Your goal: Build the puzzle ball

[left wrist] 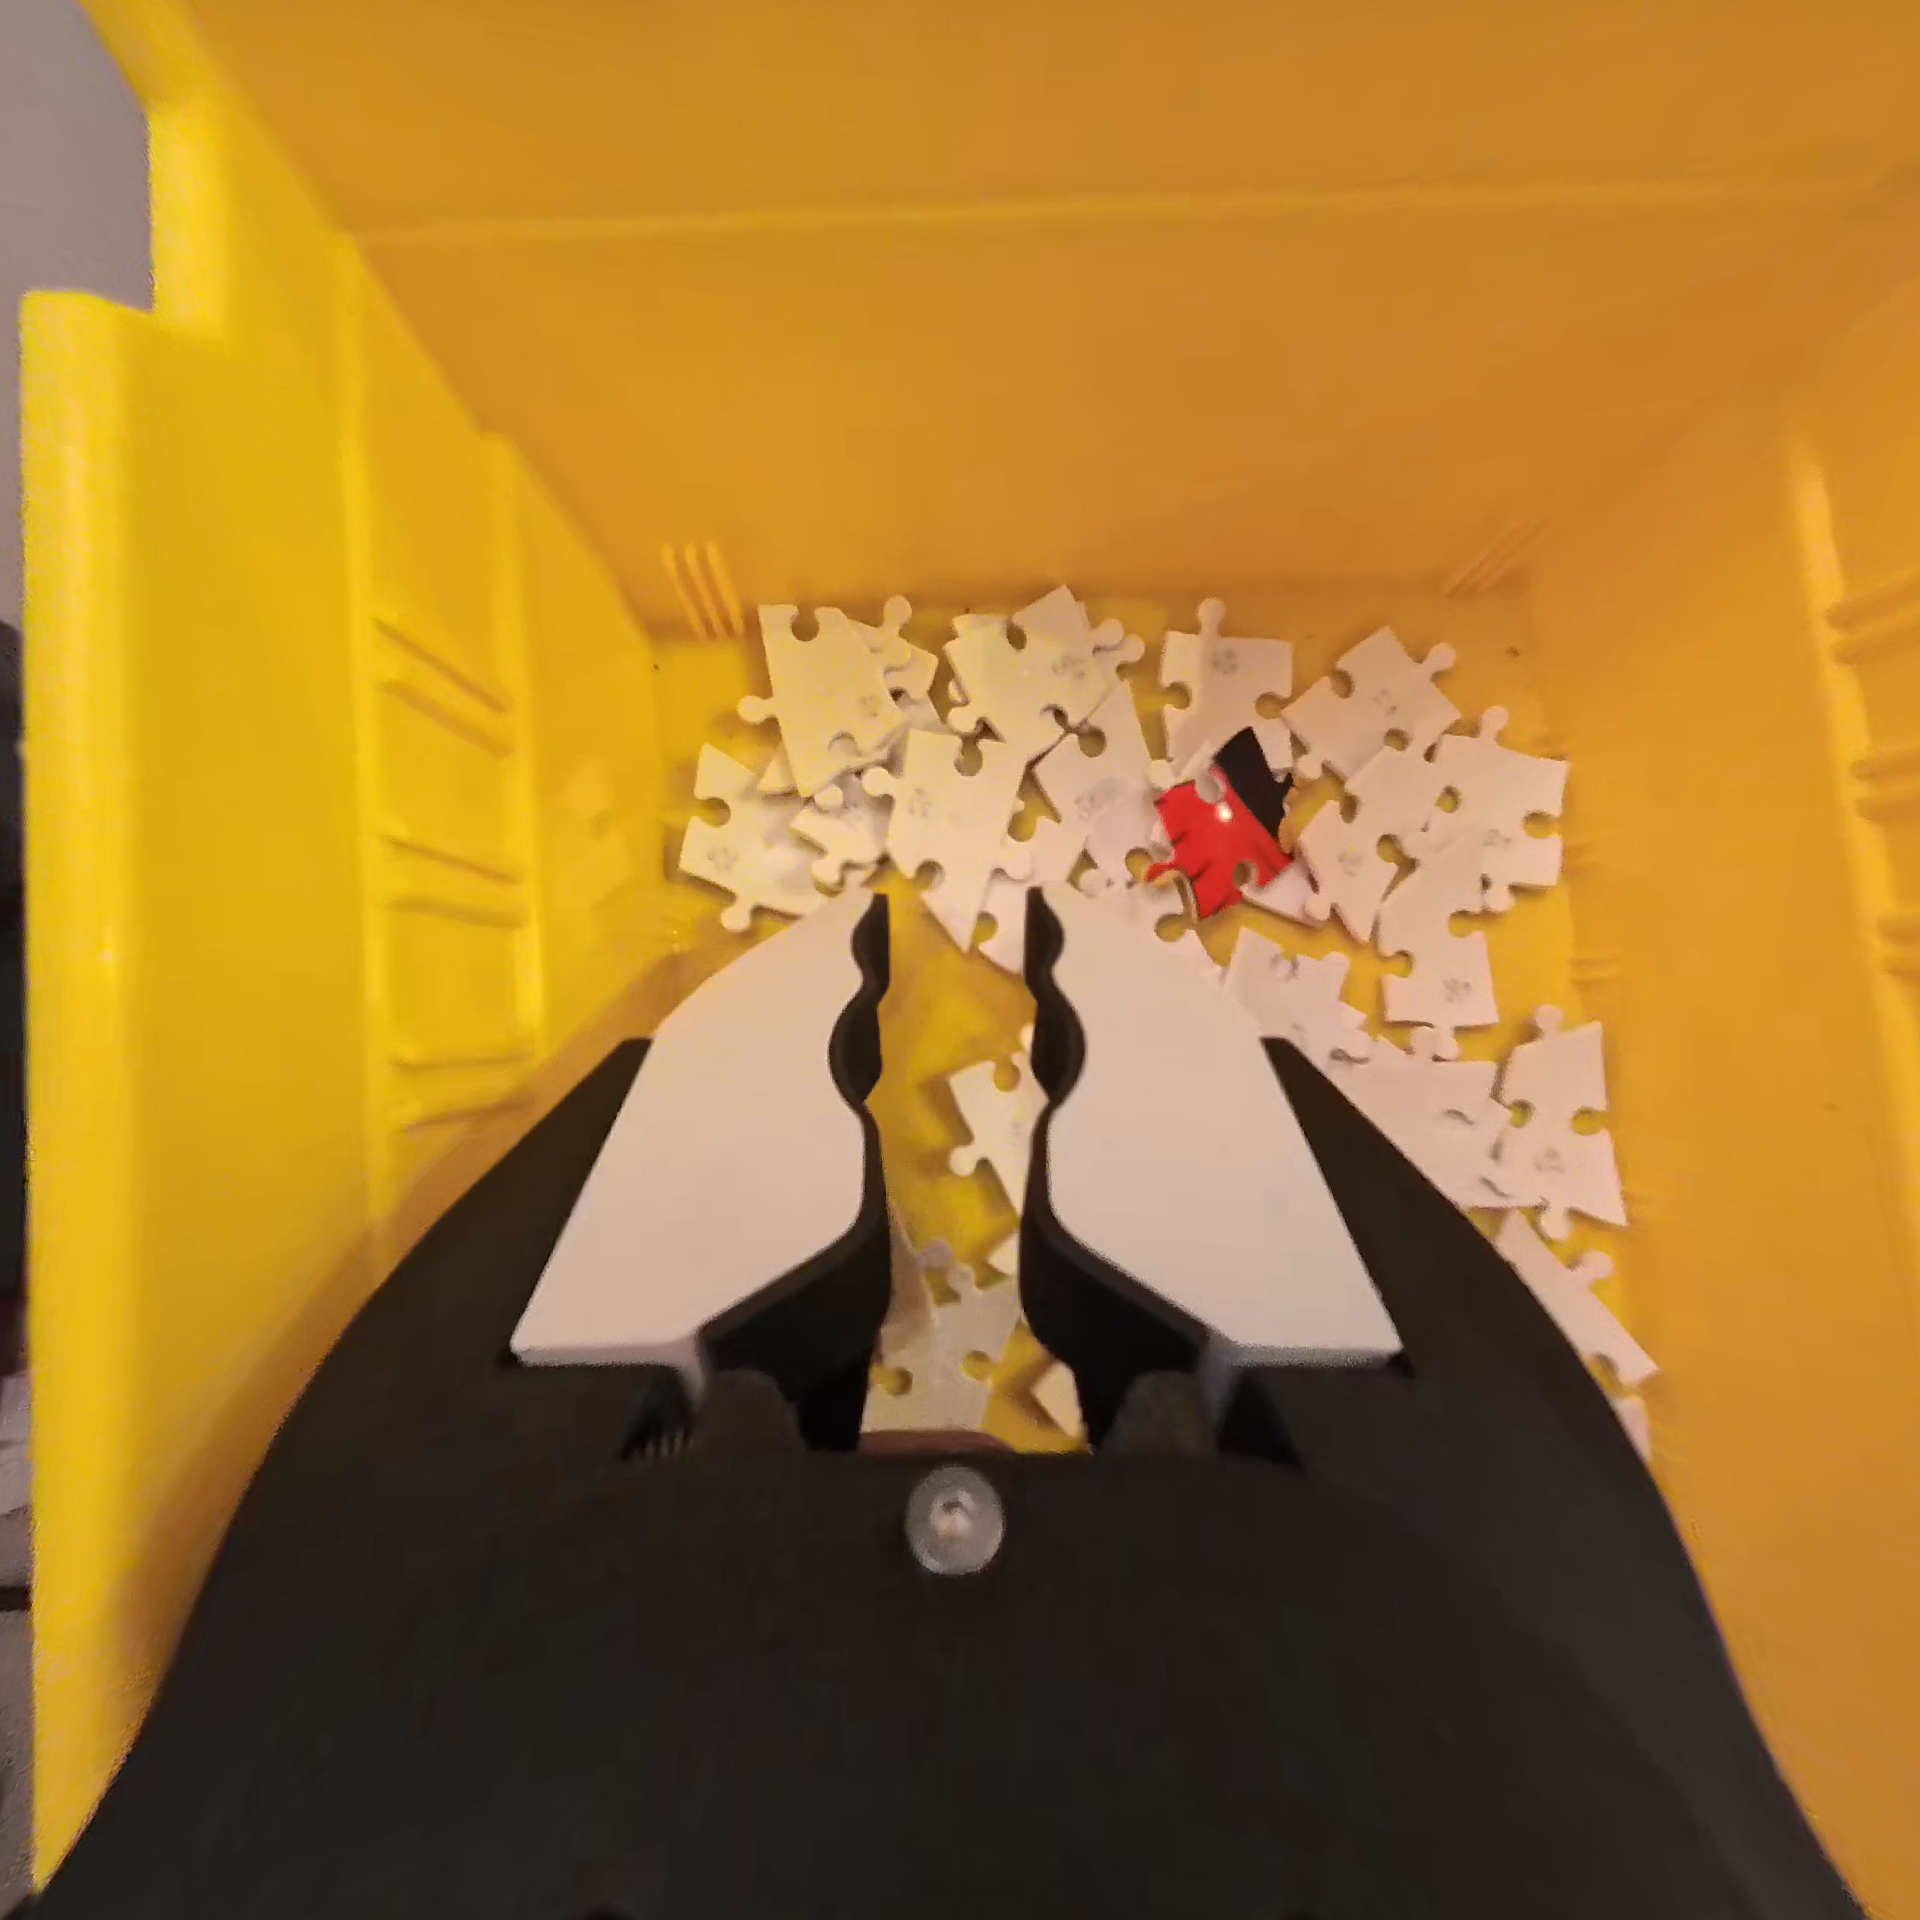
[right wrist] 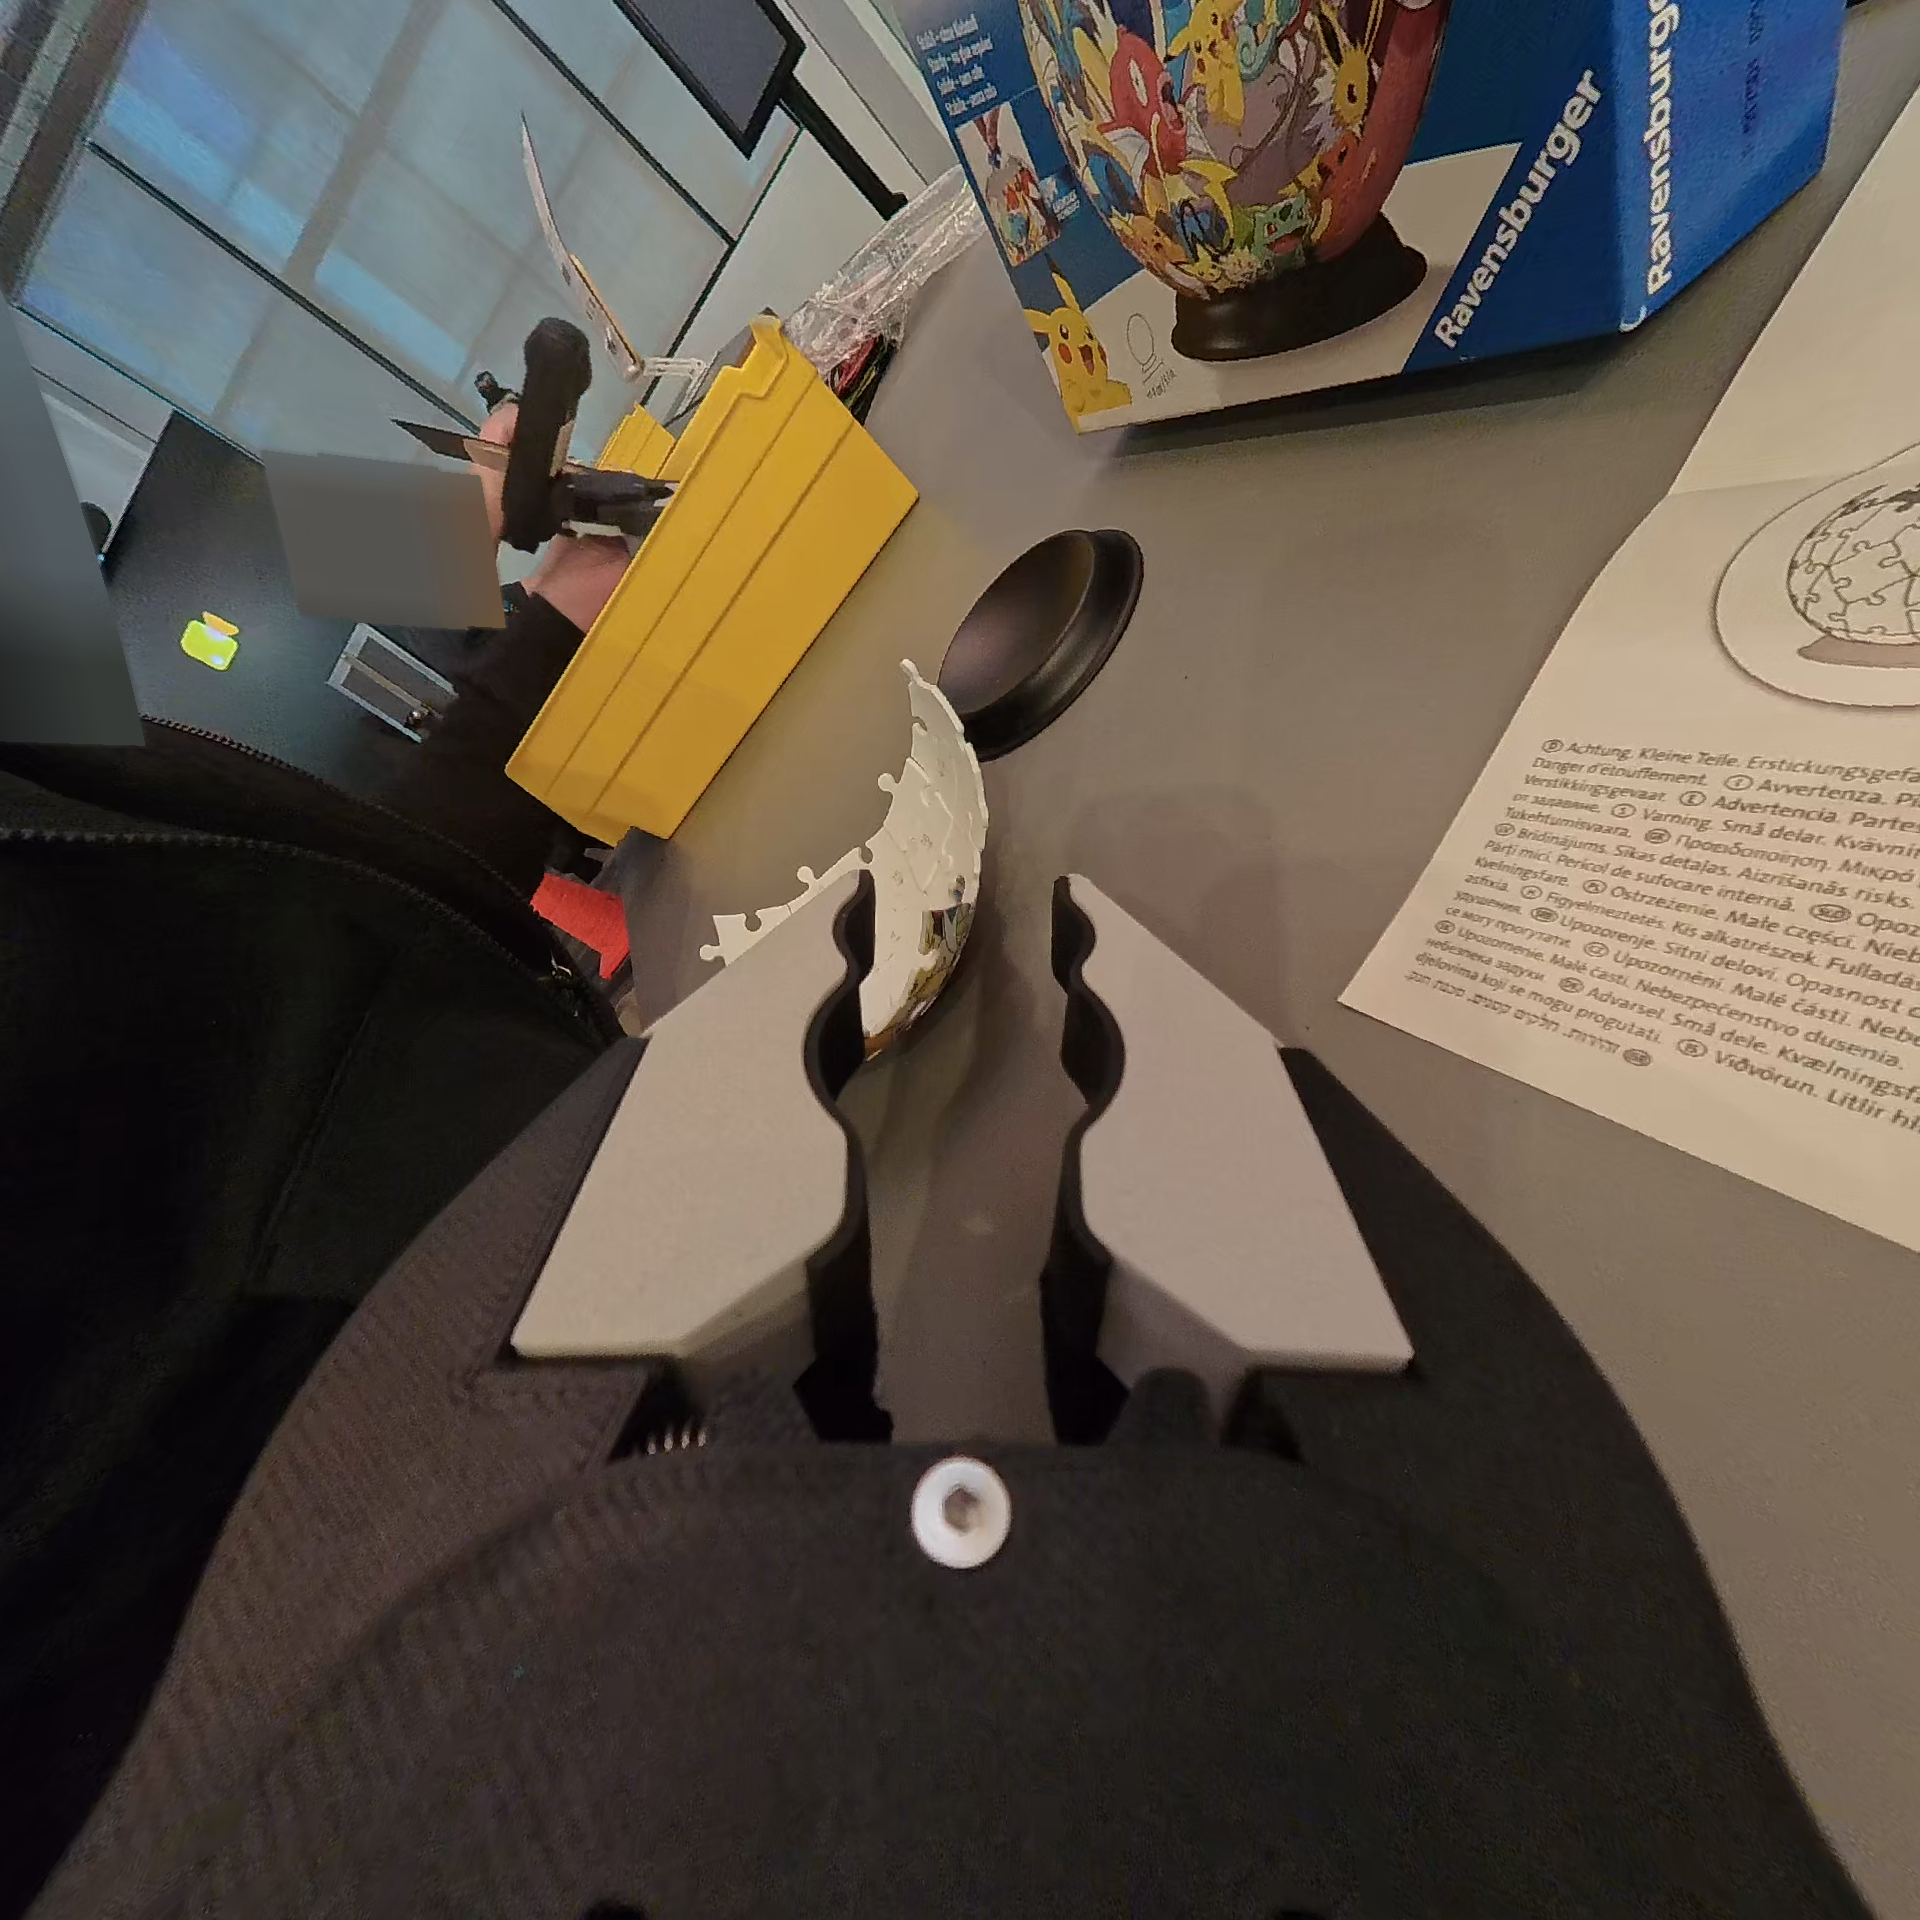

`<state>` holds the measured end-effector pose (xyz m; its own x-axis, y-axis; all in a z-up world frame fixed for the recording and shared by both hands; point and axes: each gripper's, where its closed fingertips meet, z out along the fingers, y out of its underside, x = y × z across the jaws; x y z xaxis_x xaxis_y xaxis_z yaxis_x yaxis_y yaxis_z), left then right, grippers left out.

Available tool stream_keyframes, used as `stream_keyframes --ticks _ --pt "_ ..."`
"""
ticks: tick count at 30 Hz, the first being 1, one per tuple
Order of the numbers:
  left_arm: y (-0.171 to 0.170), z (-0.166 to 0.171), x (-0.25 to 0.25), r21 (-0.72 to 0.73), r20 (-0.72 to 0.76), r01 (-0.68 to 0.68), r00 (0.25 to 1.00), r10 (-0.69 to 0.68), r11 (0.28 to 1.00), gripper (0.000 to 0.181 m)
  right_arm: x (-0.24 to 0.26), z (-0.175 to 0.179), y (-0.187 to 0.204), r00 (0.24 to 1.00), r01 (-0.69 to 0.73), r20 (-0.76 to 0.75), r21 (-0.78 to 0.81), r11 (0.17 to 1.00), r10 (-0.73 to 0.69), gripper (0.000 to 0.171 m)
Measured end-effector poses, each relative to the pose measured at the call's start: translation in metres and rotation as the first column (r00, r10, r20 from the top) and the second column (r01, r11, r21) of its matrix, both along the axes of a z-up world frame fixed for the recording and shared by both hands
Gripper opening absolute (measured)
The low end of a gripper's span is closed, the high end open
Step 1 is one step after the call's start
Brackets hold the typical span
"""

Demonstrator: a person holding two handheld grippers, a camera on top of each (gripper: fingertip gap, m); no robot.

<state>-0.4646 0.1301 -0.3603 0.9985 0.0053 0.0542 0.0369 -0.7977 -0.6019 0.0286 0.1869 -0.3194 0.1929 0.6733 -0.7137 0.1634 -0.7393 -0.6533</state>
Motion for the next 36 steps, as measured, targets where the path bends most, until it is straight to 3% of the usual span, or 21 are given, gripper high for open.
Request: stream_keyframes --ticks 8,11,14,17,22,24,31,36 --pt "0.015 -0.01 -0.026 -0.055 -0.189 -0.04 0.982 0.029 0.998 0.022 0.0 0.001 0.0 1.0 0.0 -0.006 -0.001 1.0 0.0 0.033" --pt "0.015 -0.012 -0.018 -0.071 -0.131 -0.01 0.991 0.001 0.997 0.006 0.0 0.001 0.0 1.0 -0.002 -0.008 -0.002 1.0 0.002 0.033" --pt "0.01 -0.012 -0.002 -0.084 -0.114 0.077 0.99 -0.086 0.993 0.004 0.0 0.002 0.0 1.0 -0.002 -0.011 -0.001 1.0 0.002 0.033" --pt "-0.004 -0.009 0.018 -0.152 -0.051 0.176 0.981 -0.185 0.973 0.014 0.0 0.002 0.0 1.0 -0.005 -0.013 -0.001 1.0 0.005 0.033" --pt "0.011 0.0 -0.009 -0.059 -0.16 0.034 0.986 -0.043 0.998 0.037 0.0 0.002 -0.001 1.0 -0.008 -0.016 0.0 1.0 0.008 0.033" --pt "0.015 -0.004 -0.023 -0.059 -0.22 -0.01 0.975 -0.003 0.998 0.036 0.0 0.002 -0.001 1.0 -0.009 -0.016 0.001 1.0 0.009 0.033" --pt "0.021 -0.016 -0.014 -0.062 -0.08 0.002 0.997 -0.007 0.998 0.023 0.001 0.003 0.0 1.0 -0.008 -0.02 -0.002 1.0 0.008 0.034" --pt "0.019 -0.015 -0.014 -0.075 -0.123 0.014 0.992 -0.023 0.997 0.017 0.001 0.003 0.0 1.0 -0.009 -0.023 -0.002 1.0 0.009 0.034"
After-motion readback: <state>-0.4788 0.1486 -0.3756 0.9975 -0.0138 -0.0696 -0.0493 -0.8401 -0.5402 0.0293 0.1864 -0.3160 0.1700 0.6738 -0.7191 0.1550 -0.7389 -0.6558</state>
